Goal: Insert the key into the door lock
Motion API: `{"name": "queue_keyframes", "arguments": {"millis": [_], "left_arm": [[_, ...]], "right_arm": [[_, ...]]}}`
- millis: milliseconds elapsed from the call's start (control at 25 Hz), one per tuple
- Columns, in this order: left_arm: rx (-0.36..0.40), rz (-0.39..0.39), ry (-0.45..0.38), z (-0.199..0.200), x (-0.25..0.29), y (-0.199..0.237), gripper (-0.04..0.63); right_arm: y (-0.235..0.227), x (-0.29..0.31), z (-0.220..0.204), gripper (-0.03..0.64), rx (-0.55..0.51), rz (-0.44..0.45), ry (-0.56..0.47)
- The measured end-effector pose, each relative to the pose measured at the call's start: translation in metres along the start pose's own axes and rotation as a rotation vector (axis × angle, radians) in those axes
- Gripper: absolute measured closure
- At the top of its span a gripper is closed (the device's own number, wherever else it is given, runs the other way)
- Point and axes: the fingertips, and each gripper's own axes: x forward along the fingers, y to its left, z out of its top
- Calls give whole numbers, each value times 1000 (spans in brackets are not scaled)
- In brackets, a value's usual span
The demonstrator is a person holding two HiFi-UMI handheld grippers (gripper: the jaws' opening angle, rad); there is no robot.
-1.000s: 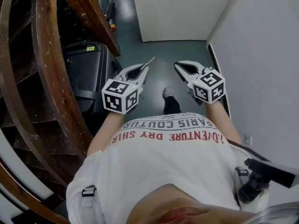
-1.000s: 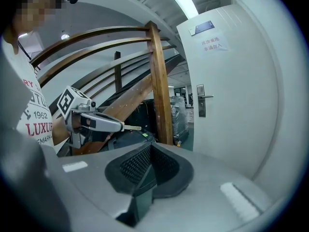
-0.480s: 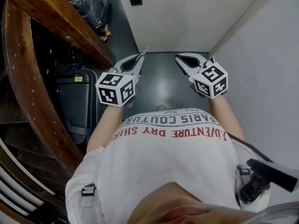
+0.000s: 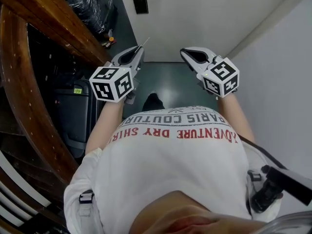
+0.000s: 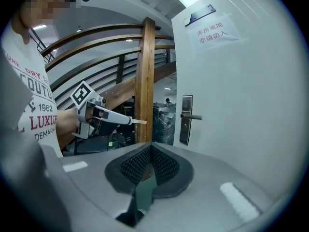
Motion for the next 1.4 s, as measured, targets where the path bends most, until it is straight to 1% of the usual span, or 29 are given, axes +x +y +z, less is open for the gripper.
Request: {"name": "queue_keyframes", "arguments": {"millis": [200, 320, 440, 640, 800, 960, 1040, 1160, 1240, 1320, 1400], "left_arm": [[-33, -15, 0, 3, 28, 29, 574], [-47, -25, 12, 8, 50, 51, 574], [-68, -35, 32, 9, 76, 76, 574], [-113, -30, 69, 3, 115, 120, 574], [-125, -24, 83, 4, 133, 145, 574], [-126, -30, 90, 8, 146, 159, 574], [-130, -37, 93, 9, 151, 163, 574], [-135, -40, 103, 10, 158, 170, 574], [-138, -41, 106, 11, 161, 174, 574], [-141, -44, 107, 12, 164, 176, 574], [-143, -44, 110, 13, 167, 179, 574]], "right_arm": [[-29, 29, 6, 614, 4, -7, -13], [-51, 52, 7, 614, 6, -6, 1], [-78, 78, 4, 614, 38, -4, 13], [-121, 119, 4, 614, 82, -11, 13], [-140, 145, 12, 612, 75, 12, -11], [-165, 163, 32, 598, 3, -24, -48], [-178, 171, 46, 584, -68, -51, -60], [-195, 186, 64, 538, -221, -88, -39], [-205, 195, 74, 519, -309, -104, -19], [-216, 205, 80, 511, -358, -105, 1], [-224, 215, 81, 475, -376, -96, 17]]}}
